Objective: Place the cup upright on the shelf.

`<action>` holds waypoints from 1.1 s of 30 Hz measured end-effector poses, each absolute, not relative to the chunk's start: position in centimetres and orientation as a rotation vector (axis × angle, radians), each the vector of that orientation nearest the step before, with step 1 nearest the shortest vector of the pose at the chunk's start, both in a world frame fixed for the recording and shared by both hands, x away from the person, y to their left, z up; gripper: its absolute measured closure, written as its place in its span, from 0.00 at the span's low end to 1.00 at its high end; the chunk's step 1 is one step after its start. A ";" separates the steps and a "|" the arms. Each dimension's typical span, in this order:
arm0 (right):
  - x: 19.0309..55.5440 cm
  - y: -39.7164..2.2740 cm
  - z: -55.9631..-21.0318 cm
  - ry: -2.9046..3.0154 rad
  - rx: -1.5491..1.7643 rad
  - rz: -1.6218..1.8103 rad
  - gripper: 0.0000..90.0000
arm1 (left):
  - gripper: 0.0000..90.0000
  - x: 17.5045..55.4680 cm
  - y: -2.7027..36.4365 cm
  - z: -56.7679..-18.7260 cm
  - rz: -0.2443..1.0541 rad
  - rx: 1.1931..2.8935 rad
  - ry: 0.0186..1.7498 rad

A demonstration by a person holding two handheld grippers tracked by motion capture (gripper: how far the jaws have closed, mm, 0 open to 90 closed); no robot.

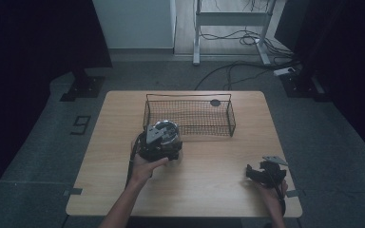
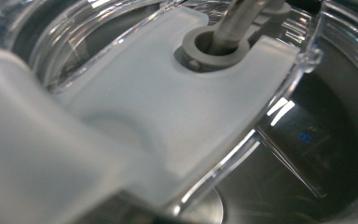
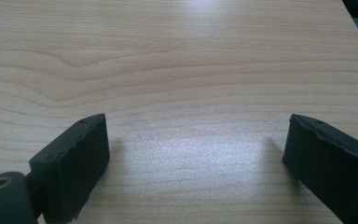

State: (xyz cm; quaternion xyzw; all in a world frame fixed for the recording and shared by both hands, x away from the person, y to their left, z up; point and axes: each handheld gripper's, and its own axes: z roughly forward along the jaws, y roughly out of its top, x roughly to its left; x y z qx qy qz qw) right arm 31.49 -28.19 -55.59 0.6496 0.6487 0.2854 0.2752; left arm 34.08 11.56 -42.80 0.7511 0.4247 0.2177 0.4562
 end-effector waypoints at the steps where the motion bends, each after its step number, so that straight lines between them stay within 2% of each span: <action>1: 31.5 -28.2 -55.6 1.744 1.746 0.767 0.07 | 0.04 34.1 11.6 -42.8 0.537 1.852 1.047; 33: 31.5 -28.2 -55.6 1.743 1.748 0.767 0.07 | 0.04 35.8 13.0 -42.0 0.570 1.819 1.106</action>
